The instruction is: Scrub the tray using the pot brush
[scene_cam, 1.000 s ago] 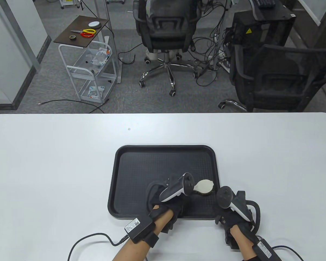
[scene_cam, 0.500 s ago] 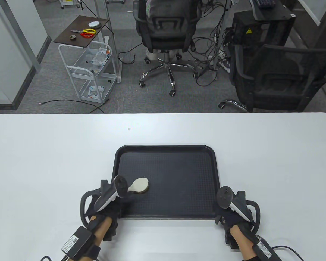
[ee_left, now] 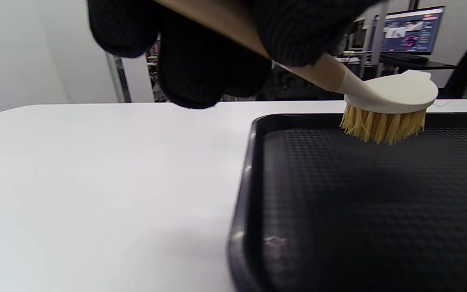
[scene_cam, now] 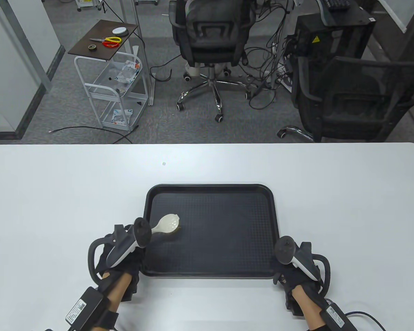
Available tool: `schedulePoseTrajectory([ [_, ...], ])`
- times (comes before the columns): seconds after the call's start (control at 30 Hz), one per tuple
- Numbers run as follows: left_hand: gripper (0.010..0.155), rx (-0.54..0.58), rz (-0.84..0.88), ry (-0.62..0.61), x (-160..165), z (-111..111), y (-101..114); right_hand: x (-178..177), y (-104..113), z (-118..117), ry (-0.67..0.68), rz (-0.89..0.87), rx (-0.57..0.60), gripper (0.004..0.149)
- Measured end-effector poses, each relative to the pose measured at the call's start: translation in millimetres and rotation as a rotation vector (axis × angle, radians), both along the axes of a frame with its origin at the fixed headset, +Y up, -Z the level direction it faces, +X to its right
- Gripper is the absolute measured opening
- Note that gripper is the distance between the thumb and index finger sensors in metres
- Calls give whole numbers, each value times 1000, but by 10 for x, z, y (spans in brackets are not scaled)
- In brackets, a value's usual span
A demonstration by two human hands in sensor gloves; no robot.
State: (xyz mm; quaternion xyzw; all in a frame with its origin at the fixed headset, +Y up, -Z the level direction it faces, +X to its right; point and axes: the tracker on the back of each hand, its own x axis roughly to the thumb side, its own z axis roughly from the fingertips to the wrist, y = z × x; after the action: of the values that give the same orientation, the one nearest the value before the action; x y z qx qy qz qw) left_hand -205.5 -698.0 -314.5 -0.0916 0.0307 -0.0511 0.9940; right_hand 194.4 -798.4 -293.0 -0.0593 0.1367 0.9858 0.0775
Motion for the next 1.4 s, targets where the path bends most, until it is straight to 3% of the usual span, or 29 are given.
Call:
schedulePoseTrajectory([
  [0.43,58,-89,111,-308,1732,-28,-346,-2,2,-1,2,4,-1,71],
  [0.67,58,-107,124,-361,2087,26,-474,1,3,0,2,2,-2,71],
  [0.9,57,-131,121,-331,1919,17,-521,6,4,-1,3,-2,-3,71],
  [1.03,57,-129,143,-294,1665,47,-536,2,4,1,2,1,-2,71],
  [1.2,57,-134,148,-218,1099,68,-541,1,4,1,2,2,-2,71],
  [1.4,57,-135,112,-89,197,151,-457,0,4,1,1,0,-1,71],
])
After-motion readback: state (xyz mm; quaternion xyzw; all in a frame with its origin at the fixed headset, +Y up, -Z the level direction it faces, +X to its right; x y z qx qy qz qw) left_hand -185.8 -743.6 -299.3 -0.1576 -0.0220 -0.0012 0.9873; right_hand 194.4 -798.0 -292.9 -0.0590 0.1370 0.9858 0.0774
